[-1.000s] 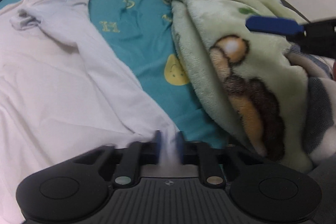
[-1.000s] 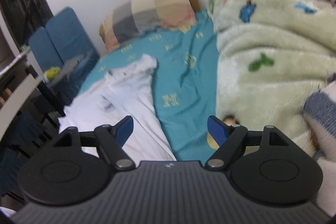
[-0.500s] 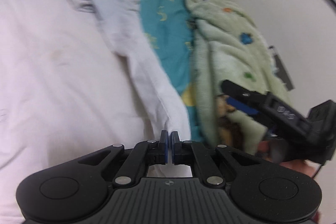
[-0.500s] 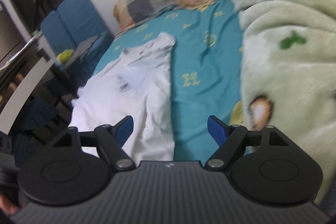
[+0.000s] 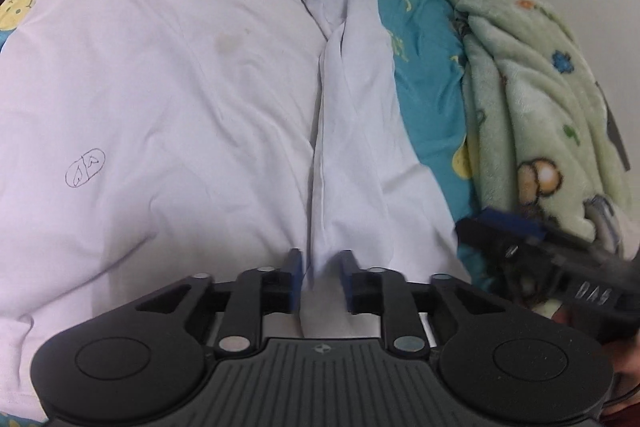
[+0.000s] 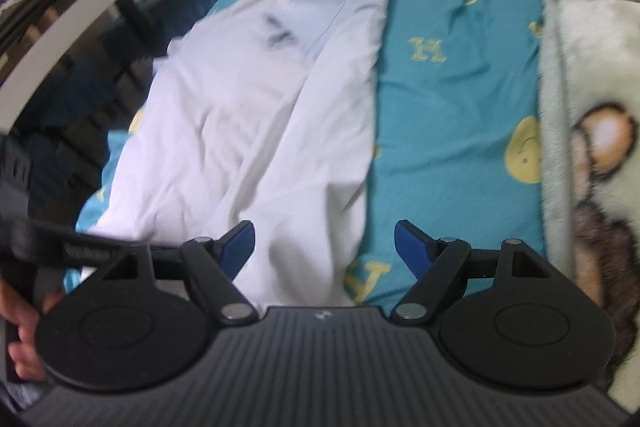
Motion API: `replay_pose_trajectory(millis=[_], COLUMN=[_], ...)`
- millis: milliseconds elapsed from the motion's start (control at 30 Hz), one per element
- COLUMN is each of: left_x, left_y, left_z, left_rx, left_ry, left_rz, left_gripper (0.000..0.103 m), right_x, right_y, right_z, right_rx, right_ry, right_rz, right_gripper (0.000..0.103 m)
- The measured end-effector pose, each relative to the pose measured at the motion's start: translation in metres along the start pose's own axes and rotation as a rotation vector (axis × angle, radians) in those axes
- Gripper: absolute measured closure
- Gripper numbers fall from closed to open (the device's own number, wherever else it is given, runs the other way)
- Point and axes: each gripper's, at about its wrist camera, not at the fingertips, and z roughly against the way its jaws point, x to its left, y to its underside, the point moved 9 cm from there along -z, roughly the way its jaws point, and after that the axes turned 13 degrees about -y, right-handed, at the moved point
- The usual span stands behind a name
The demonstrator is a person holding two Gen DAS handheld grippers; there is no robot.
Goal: Fold clothes
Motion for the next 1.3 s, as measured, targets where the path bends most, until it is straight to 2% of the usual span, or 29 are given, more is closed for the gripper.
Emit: replay_pose_trajectory(millis=[100, 267, 367, 433, 500, 667, 733, 800, 867, 967, 1100, 1167, 1300], left_x=[0.0, 0.006, 0.013, 0.017, 0.022, 0.032, 0.036, 0.04, 0.044, 0.048, 0.047, 0.046, 0.046], left_y=[-0.013, -0.041, -0.054, -0.062, -0.067, -0.074, -0.076, -0.078, -0.08, -0.081, -0.082, -0.082, -0.079], left_z=[0.007, 0.01, 0.005, 0.002, 0.001, 0.007, 0.01, 0.013, 0.016, 0.022, 0.025, 0.025, 0.026], left_rx=[-0.041, -0.117, -0.157, -0.182, -0.195, -0.221, -0.232, -0.242, -0.253, -0.268, -0.276, -0.276, -0.281], left_ry=[0.047, 0.111, 0.109, 0.104, 0.113, 0.148, 0.162, 0.176, 0.19, 0.215, 0.231, 0.233, 0.225], left_rz=[0.031, 0.113, 0.13, 0.136, 0.156, 0.203, 0.22, 0.237, 0.255, 0.273, 0.279, 0.279, 0.273], left_gripper=[0.058, 0.055, 0.054, 0.054, 0.054, 0.054, 0.054, 0.054, 0.054, 0.054, 0.053, 0.053, 0.049], right_x=[0.011, 0.023, 0.044, 0.059, 0.072, 0.081, 0.077, 0.073, 0.075, 0.086, 0.075, 0.07, 0.07], right_y=[0.007, 0.016, 0.023, 0.034, 0.046, 0.067, 0.071, 0.073, 0.075, 0.084, 0.103, 0.102, 0.083], right_z=[-0.006, 0.0, 0.008, 0.005, -0.006, -0.039, -0.044, -0.046, -0.042, -0.029, -0.027, -0.028, -0.014], right_rx=[0.035, 0.064, 0.08, 0.131, 0.202, 0.369, 0.415, 0.448, 0.48, 0.545, 0.641, 0.641, 0.582], right_ry=[-0.035, -0.054, -0.085, -0.114, -0.109, -0.081, -0.061, -0.04, -0.024, 0.0, 0.037, 0.039, 0.006], right_rz=[0.022, 0.034, 0.127, 0.192, 0.279, 0.382, 0.379, 0.373, 0.414, 0.526, 0.553, 0.518, 0.414], right_gripper=[0.027, 0.026, 0.026, 0.026, 0.026, 0.028, 0.04, 0.084, 0.091, 0.093, 0.093, 0.093, 0.09])
